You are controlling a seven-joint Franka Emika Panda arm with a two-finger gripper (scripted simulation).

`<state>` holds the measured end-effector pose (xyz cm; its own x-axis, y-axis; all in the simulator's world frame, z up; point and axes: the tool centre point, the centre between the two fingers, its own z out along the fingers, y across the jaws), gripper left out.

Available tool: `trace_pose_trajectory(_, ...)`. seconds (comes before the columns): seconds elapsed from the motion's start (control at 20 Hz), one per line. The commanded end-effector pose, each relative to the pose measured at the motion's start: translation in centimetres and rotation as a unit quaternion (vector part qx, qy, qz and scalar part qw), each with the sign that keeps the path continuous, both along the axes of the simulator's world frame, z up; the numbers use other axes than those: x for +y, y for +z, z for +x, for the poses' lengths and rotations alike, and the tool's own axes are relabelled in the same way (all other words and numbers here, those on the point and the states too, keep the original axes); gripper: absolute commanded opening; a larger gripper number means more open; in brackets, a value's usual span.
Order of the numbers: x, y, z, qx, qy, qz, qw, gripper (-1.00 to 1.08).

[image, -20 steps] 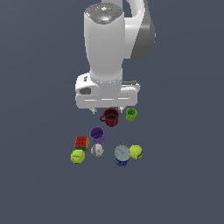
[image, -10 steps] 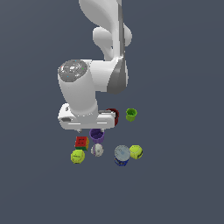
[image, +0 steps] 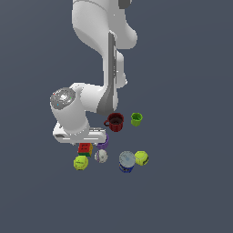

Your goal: Pick up a designated object from a clutter of objects.

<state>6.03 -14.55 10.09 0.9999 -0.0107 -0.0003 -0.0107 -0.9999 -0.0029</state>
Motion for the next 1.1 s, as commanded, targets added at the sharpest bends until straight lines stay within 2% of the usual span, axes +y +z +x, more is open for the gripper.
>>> trace_pose_trajectory(0.0,-0.7,-1.0,0.0,0.0,-0.002,-0.001,1.0,1.0)
trace_pose_trajectory(0.45,-1.2,-2.0,-0.2,0.001,-0.004,-0.001,1.0,1.0)
trace_pose_trajectory(1.05,-1.3,-6.7,-0.2,0.0,-0.004,-0.001,1.0,1.0)
